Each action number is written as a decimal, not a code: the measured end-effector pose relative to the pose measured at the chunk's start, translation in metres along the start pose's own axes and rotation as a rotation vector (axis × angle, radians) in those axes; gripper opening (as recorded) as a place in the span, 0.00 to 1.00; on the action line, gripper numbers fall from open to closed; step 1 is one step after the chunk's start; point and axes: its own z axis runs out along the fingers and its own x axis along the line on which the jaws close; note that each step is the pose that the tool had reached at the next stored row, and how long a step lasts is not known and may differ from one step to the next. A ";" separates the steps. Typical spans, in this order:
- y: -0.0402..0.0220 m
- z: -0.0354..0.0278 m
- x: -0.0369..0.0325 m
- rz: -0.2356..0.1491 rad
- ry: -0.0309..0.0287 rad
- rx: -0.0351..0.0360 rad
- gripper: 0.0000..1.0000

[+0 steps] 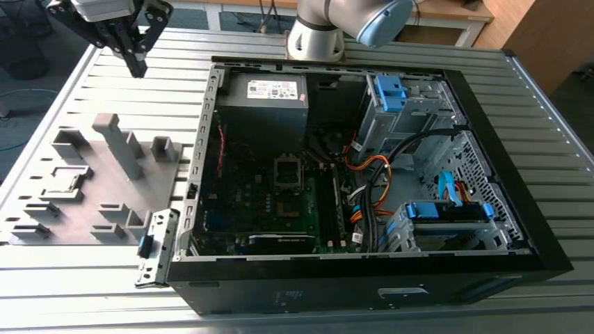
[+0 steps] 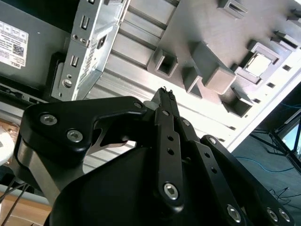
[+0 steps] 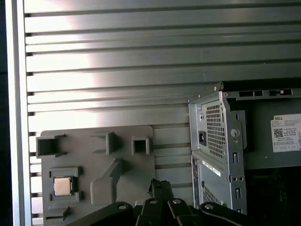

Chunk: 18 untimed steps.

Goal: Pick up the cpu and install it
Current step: 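Reach for the cpu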

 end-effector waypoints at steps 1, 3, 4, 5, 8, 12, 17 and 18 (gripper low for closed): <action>-0.0001 0.0002 0.0023 0.000 0.0000 0.0001 0.11; -0.0005 0.0007 0.0071 0.000 0.0000 0.0000 0.11; -0.0006 0.0010 0.0097 0.000 0.0000 0.0000 0.11; -0.0007 0.0012 0.0124 0.000 0.0000 0.0000 0.11; -0.0011 0.0021 0.0196 0.000 -0.0001 0.0000 0.11; -0.0017 0.0034 0.0291 0.000 0.0000 0.0000 0.11; -0.0023 0.0056 0.0414 0.000 0.0000 0.0001 0.11; -0.0024 0.0061 0.0437 0.000 0.0000 0.0001 0.11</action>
